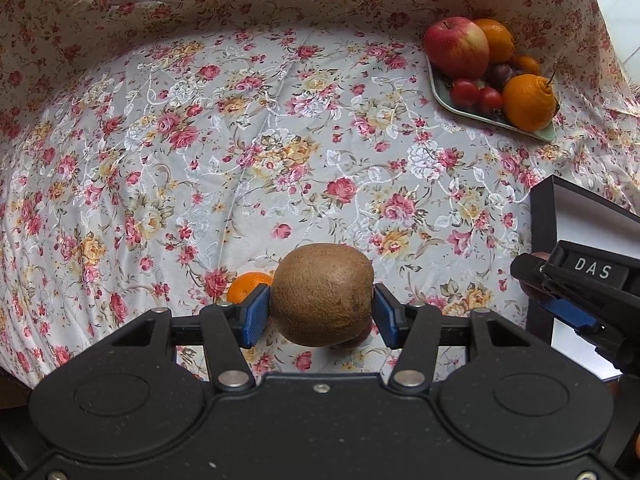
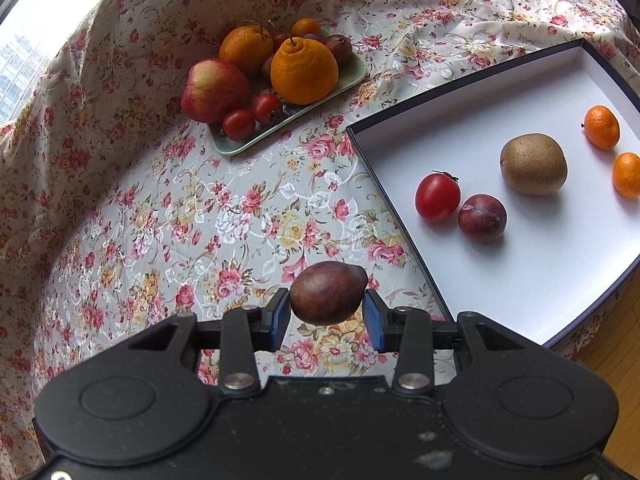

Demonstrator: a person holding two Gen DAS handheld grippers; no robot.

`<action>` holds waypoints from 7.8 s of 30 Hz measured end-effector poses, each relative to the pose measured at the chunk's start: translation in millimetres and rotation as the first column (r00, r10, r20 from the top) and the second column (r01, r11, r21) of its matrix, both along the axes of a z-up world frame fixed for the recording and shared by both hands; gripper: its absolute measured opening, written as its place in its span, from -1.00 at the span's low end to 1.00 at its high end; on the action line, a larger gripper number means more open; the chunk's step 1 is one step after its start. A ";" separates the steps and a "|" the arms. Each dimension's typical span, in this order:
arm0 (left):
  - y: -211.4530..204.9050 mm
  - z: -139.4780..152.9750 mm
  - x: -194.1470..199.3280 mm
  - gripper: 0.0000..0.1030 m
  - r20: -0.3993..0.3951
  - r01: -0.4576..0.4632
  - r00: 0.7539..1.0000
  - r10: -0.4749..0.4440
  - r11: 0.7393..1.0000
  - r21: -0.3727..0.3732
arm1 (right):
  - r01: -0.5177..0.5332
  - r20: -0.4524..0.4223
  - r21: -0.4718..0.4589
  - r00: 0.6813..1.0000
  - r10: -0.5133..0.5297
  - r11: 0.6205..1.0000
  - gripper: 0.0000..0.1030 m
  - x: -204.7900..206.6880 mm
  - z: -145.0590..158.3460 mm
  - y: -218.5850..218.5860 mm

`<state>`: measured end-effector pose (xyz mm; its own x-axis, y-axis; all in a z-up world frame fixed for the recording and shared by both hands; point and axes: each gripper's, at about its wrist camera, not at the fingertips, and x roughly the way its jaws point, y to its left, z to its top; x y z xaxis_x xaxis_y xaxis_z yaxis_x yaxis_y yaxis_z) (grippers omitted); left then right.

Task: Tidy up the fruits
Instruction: 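Lift the kiwi with the left tool while the right tool lifts the plum, then carry the kiwi and plum over the white box and open both tools, then move both open tools back over the tangerine and plum on the cloth, then lower the left tool toward the tangerine while the right tool grips the other plum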

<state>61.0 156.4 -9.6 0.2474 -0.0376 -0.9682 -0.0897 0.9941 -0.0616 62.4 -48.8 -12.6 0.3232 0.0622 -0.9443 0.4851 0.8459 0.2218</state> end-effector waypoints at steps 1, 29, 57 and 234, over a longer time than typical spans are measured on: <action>-3.4 0.5 1.7 0.15 0.002 0.005 1.000 -0.005 1.000 0.000 | 0.004 0.000 0.000 1.000 -0.004 1.000 -0.19 1.0 0.0 -2.0; -170.4 -11.1 -0.2 0.15 -0.002 0.306 0.952 -0.306 0.952 0.027 | 0.253 0.049 -0.065 0.967 -0.250 0.965 -0.19 -9.5 12.0 -167.1; -281.0 -35.9 -41.3 0.15 -0.052 0.490 0.870 -0.490 0.871 -0.009 | 0.404 0.130 -0.174 0.913 -0.386 0.898 -0.19 -41.4 -5.6 -274.4; 68.8 -32.6 13.3 0.16 -0.088 -0.053 0.995 0.056 0.998 0.030 | -0.289 -0.152 0.051 0.944 0.293 0.956 -0.26 34.7 -34.6 121.6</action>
